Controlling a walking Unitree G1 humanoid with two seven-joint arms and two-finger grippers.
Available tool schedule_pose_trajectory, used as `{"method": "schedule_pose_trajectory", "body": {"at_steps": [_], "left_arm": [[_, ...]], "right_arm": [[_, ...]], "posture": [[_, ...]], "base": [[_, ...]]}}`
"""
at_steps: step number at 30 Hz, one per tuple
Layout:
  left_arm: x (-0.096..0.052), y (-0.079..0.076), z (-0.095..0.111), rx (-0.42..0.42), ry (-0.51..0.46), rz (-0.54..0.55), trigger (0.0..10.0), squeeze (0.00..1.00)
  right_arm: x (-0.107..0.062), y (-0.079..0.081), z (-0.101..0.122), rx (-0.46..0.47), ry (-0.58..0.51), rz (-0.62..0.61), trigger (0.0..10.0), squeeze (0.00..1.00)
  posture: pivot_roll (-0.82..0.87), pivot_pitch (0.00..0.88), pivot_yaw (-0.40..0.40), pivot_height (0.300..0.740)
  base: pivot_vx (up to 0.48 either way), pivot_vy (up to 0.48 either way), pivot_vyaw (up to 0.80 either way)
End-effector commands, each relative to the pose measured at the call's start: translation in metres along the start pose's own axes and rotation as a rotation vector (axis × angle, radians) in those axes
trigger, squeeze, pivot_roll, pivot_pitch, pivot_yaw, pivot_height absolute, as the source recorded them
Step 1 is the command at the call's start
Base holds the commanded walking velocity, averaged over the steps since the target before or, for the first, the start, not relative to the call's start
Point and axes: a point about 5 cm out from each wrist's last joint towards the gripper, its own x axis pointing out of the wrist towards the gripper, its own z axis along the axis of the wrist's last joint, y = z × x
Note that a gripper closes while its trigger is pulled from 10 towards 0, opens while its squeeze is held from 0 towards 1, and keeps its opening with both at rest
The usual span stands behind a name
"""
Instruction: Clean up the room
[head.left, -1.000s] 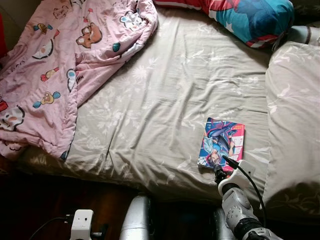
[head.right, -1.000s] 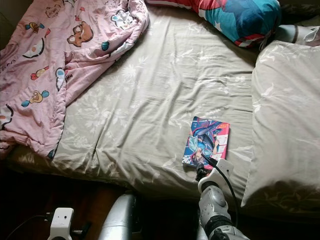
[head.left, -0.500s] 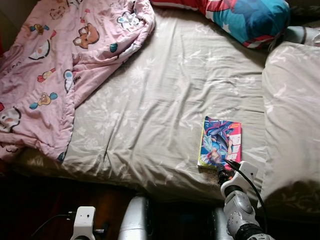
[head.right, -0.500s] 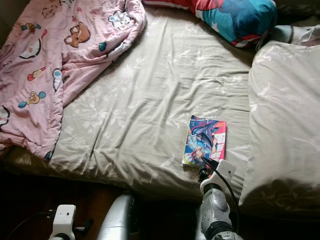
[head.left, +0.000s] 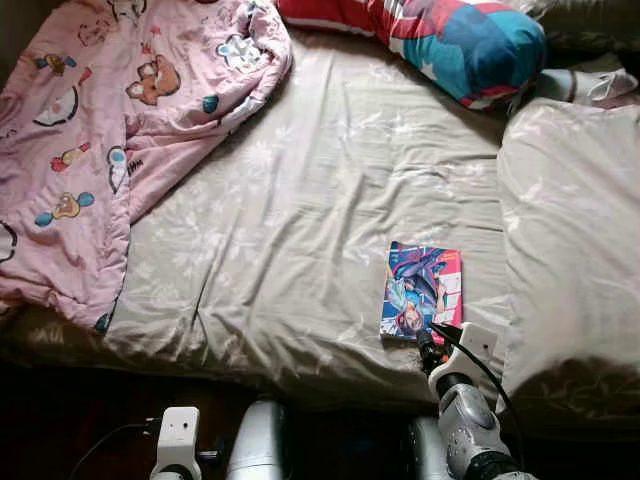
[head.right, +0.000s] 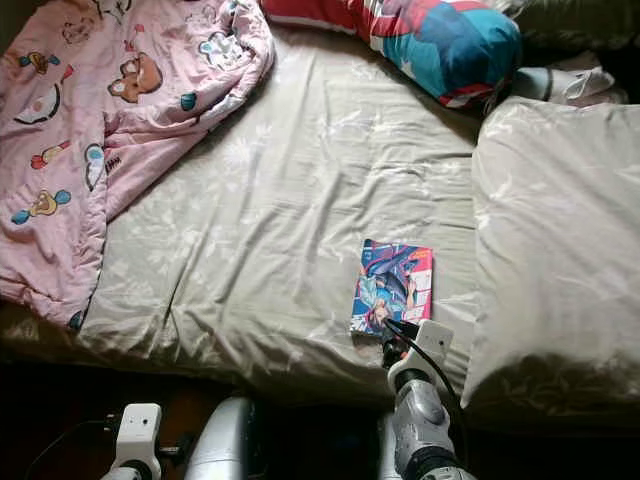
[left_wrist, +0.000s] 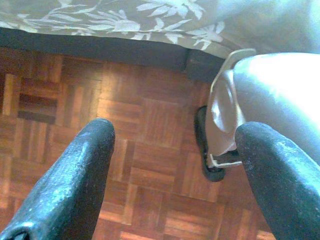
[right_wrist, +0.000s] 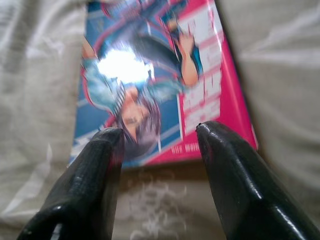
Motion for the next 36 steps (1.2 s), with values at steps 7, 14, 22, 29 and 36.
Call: {"method": "schedule_pose_trajectory", "body": {"at_steps": [7,14,22,29,36], "left_arm": [[-0.005,-0.001,-0.016,-0.035,0.057,0.017,10.0,0.00],[-0.004,-0.005,-0.016,-0.045,0.059,0.014,10.0,0.00],[-0.004,-0.006,-0.017,-0.052,0.064,0.016,10.0,0.00],[-0.004,-0.009,-0.019,-0.061,0.081,0.014,10.0,0.00],[-0.005,-0.010,-0.022,-0.072,0.094,0.022,10.0,0.00]], "right_arm": [[-0.001,0.004,0.002,-0.087,-0.026,0.071,10.0,0.00],[-0.003,0.002,-0.007,-0.129,0.034,0.097,10.0,0.00],[-0.010,-0.007,-0.020,-0.168,0.106,0.092,10.0,0.00],[-0.021,-0.024,-0.041,-0.226,0.237,0.035,10.0,0.00],[-0.042,-0.042,-0.070,-0.279,0.390,-0.025,10.0,0.00]], "posture": [[0.03,0.215,0.033,0.662],[0.03,0.212,0.019,0.712],[0.02,0.203,0.015,0.740],[0.01,0.177,0.009,0.740],[0.01,0.161,0.004,0.740]], "base": [[0.000,0.000,0.00],[0.000,0.000,0.00],[0.000,0.000,0.00],[0.000,0.000,0.00],[0.000,0.000,0.00]]}}
